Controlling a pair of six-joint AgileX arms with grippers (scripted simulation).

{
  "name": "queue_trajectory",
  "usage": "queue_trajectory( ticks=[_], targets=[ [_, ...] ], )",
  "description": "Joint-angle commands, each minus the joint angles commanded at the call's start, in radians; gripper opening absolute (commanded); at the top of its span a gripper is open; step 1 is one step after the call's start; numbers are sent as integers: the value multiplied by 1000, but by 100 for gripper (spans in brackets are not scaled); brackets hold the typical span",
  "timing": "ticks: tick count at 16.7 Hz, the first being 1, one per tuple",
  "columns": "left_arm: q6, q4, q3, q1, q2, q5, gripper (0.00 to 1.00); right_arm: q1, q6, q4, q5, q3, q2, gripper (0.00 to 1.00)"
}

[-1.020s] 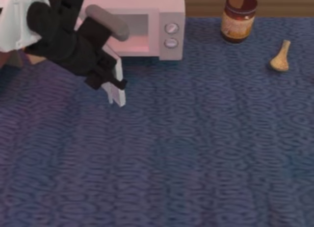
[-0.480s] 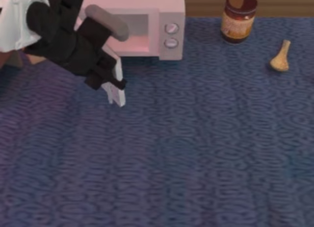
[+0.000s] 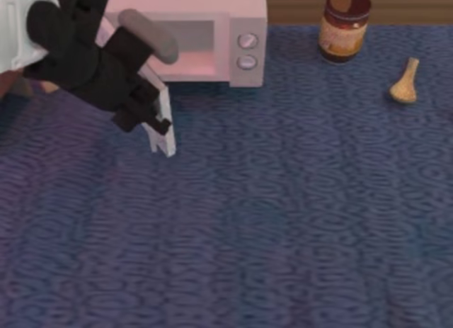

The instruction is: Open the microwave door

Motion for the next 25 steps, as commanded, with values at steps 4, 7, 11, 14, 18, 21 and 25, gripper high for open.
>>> queue_trajectory(
  ticks=[4, 7, 11, 14, 18, 21, 25],
  targets=[
    [90, -23, -15, 36, -13, 40, 0, 0, 0, 0, 0, 0, 0, 100],
    [106, -24, -14, 44, -21, 50, 0, 0, 0, 0, 0, 0, 0, 100],
    [106, -24, -14, 44, -21, 50, 0, 0, 0, 0, 0, 0, 0, 100],
    [106, -24, -14, 44, -21, 50, 0, 0, 0, 0, 0, 0, 0, 100],
    [106, -24, -14, 44, -21, 50, 0, 0, 0, 0, 0, 0, 0, 100],
    [106, -24, -14, 44, -21, 50, 0, 0, 0, 0, 0, 0, 0, 100],
    [106, -24, -14, 44, -21, 50, 0, 0, 0, 0, 0, 0, 0, 100]
  ],
)
